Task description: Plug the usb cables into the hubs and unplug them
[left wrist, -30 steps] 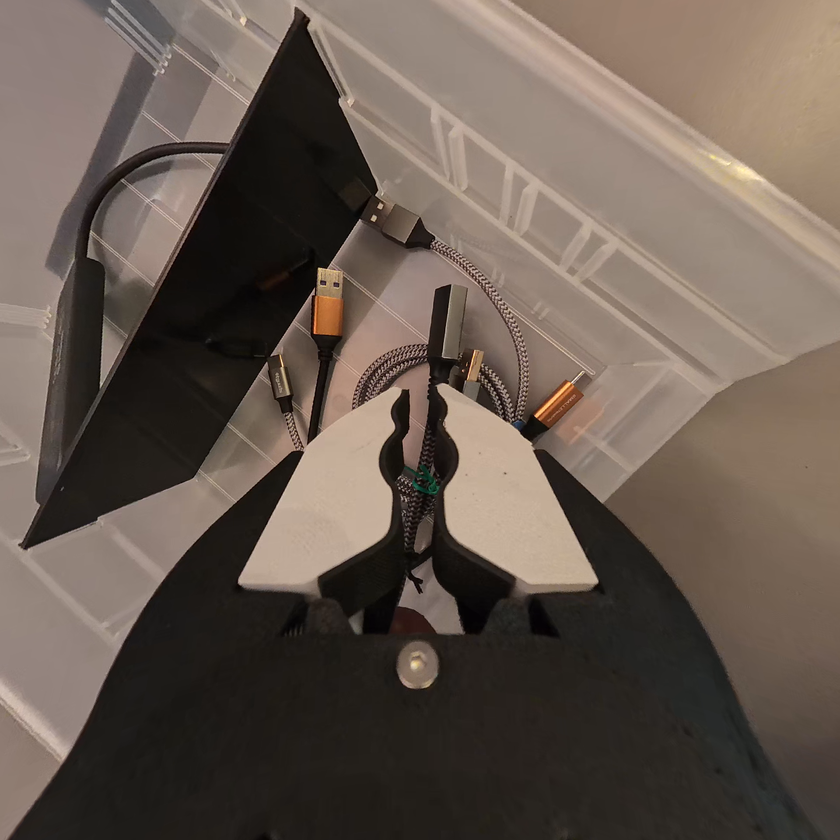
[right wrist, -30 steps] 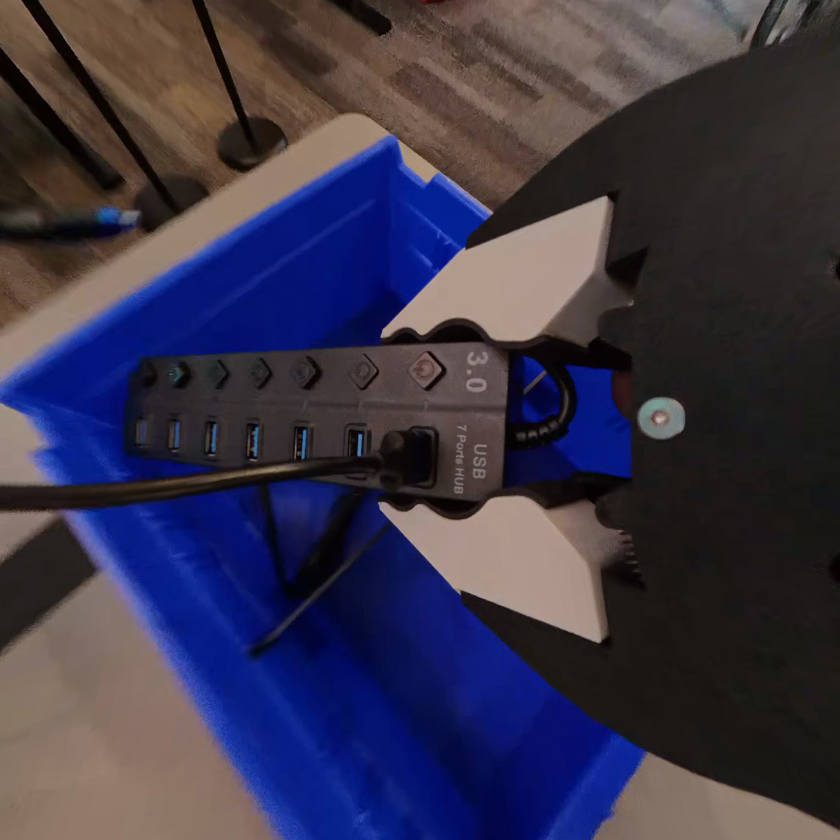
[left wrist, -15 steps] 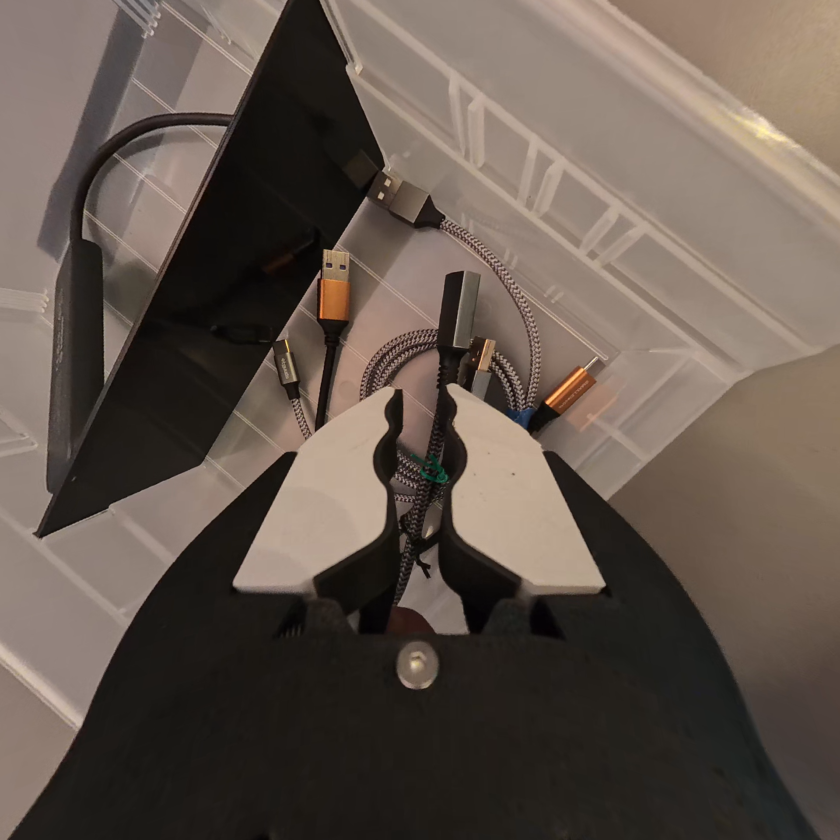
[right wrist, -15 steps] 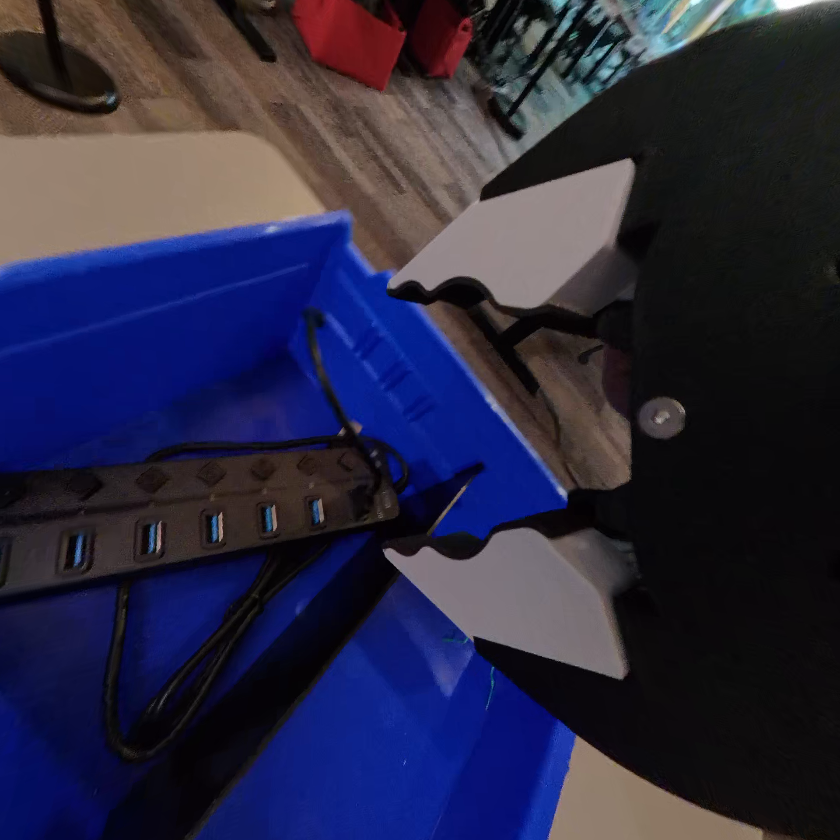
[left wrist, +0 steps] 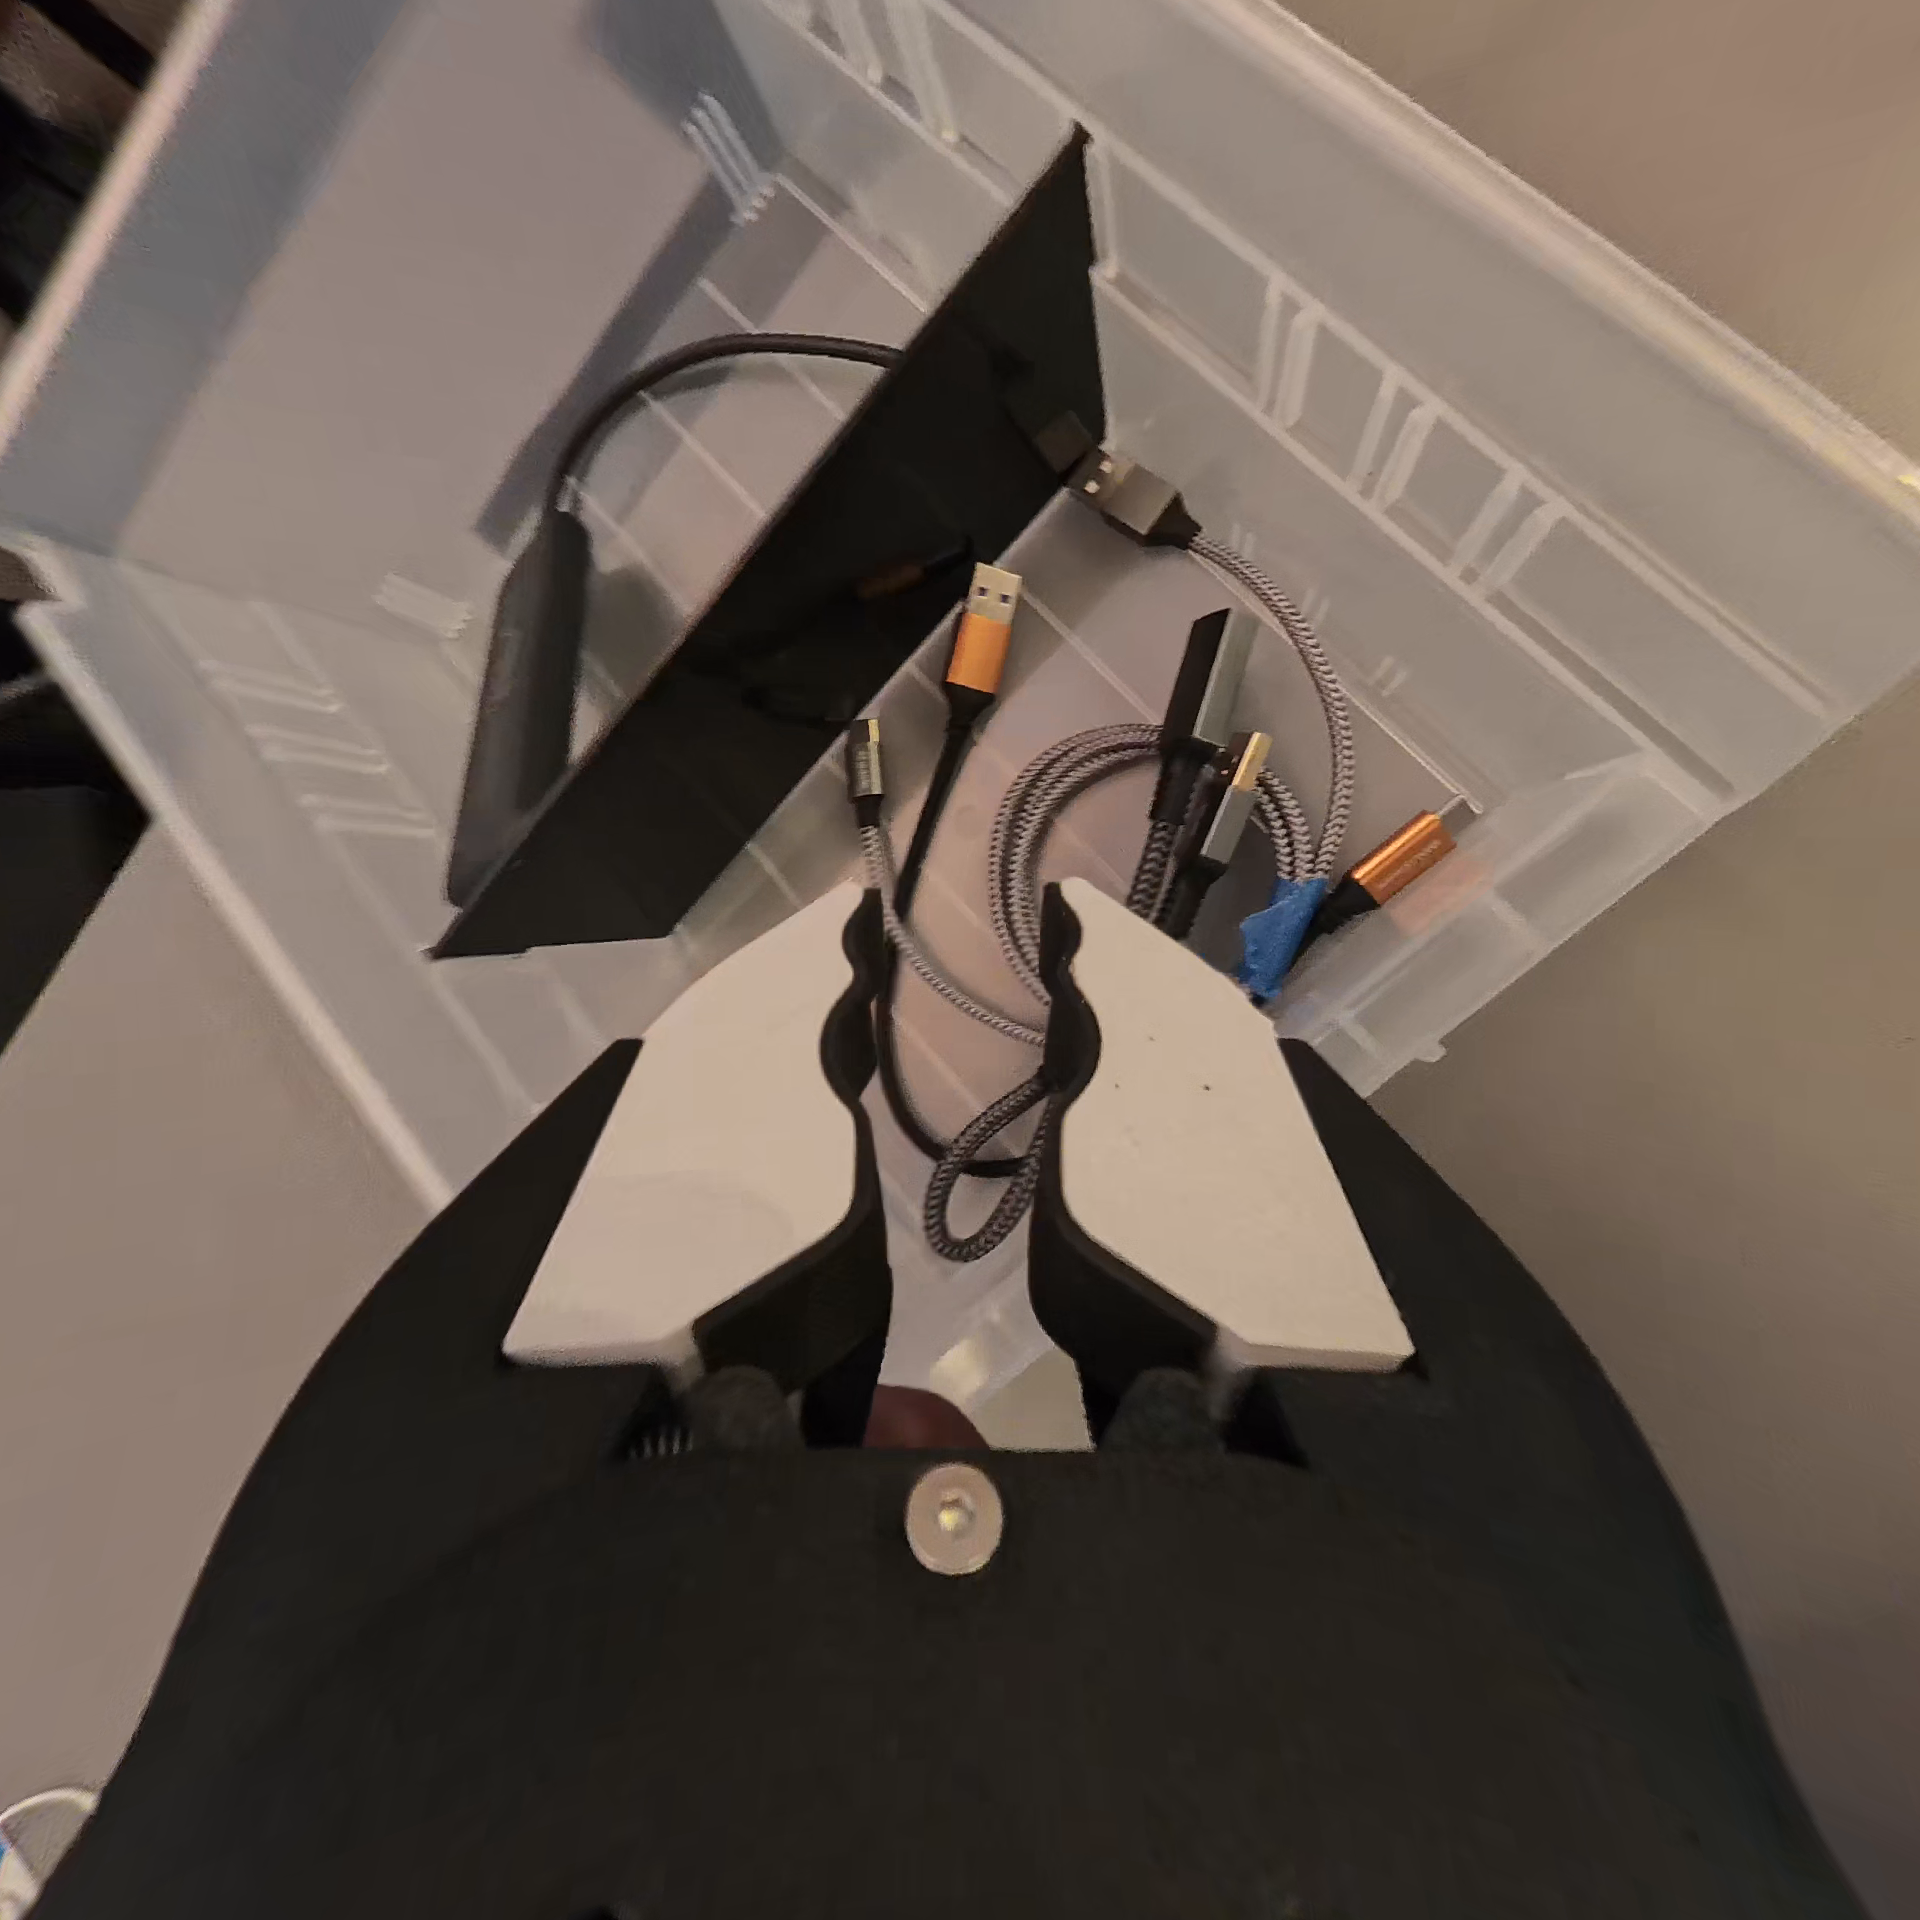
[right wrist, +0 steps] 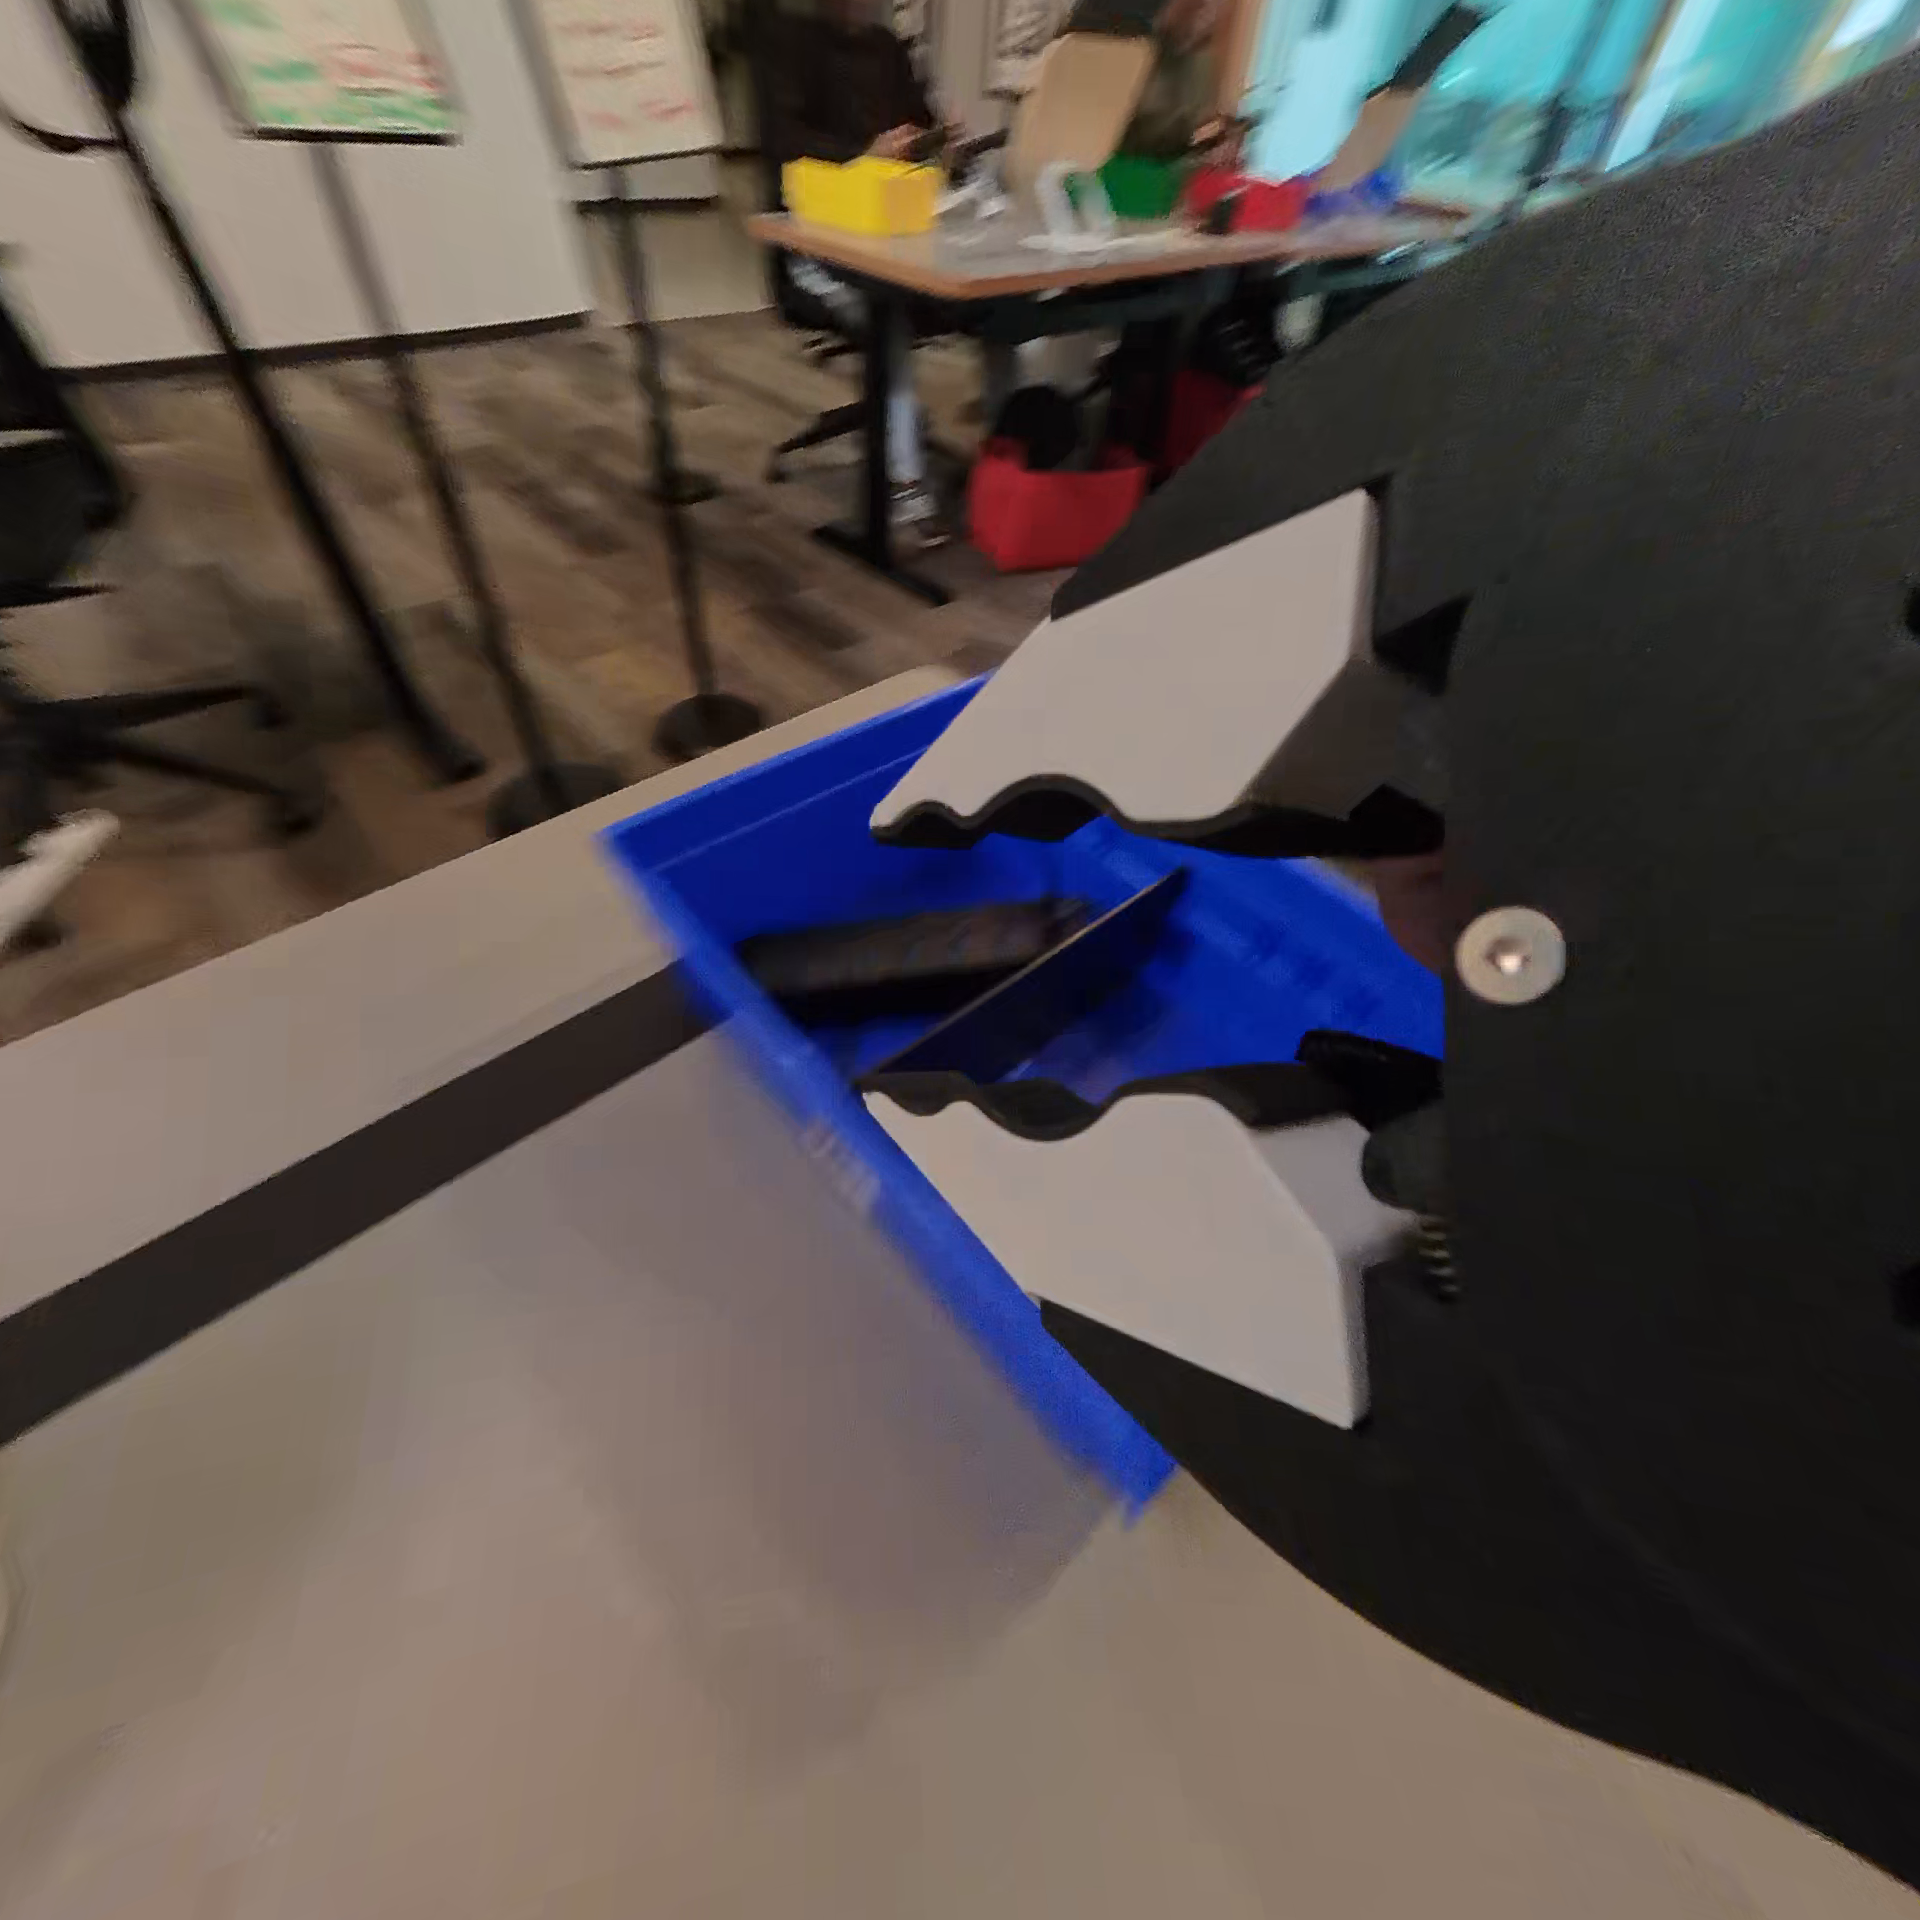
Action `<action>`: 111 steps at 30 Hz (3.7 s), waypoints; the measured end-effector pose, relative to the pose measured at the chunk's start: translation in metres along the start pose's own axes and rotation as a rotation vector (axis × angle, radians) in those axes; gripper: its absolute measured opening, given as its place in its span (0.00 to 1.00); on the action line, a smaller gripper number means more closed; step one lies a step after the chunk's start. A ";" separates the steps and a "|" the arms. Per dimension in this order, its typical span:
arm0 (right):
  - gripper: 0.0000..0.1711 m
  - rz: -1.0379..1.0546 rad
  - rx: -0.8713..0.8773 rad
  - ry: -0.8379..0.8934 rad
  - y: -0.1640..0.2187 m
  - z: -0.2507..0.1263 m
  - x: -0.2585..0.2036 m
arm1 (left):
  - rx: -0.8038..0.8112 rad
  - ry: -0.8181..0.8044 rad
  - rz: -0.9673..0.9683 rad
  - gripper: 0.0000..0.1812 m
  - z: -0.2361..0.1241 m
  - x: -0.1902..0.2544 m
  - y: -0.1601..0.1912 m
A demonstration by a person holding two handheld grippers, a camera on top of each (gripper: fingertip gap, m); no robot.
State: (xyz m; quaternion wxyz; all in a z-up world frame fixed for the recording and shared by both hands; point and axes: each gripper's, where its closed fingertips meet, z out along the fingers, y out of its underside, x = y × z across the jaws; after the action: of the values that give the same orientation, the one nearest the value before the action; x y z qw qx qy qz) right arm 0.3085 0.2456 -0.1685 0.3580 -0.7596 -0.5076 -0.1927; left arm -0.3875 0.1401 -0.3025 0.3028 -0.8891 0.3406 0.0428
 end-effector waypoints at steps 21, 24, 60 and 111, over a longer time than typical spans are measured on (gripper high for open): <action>0.23 -0.066 0.502 -0.347 -0.161 -0.064 -0.222 | -0.544 -0.140 0.160 0.28 0.093 -0.113 -0.032; 0.22 -0.055 0.516 -0.364 -0.157 -0.062 -0.227 | -0.702 -0.111 0.142 0.28 0.104 -0.116 -0.012; 0.29 0.195 0.900 -0.562 -0.216 -0.119 -0.241 | 0.558 0.809 -0.007 0.07 -0.105 0.233 -0.237; 0.29 -0.175 0.714 -0.406 -0.159 -0.202 -0.191 | 0.011 0.719 0.658 0.07 -0.114 0.278 -0.250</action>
State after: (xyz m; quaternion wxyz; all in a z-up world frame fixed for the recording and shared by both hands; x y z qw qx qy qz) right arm 0.0996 0.0114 -0.1029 0.4739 -0.5642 -0.6655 0.1193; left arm -0.0319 0.0605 -0.1612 0.1410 -0.6913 0.6867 -0.1753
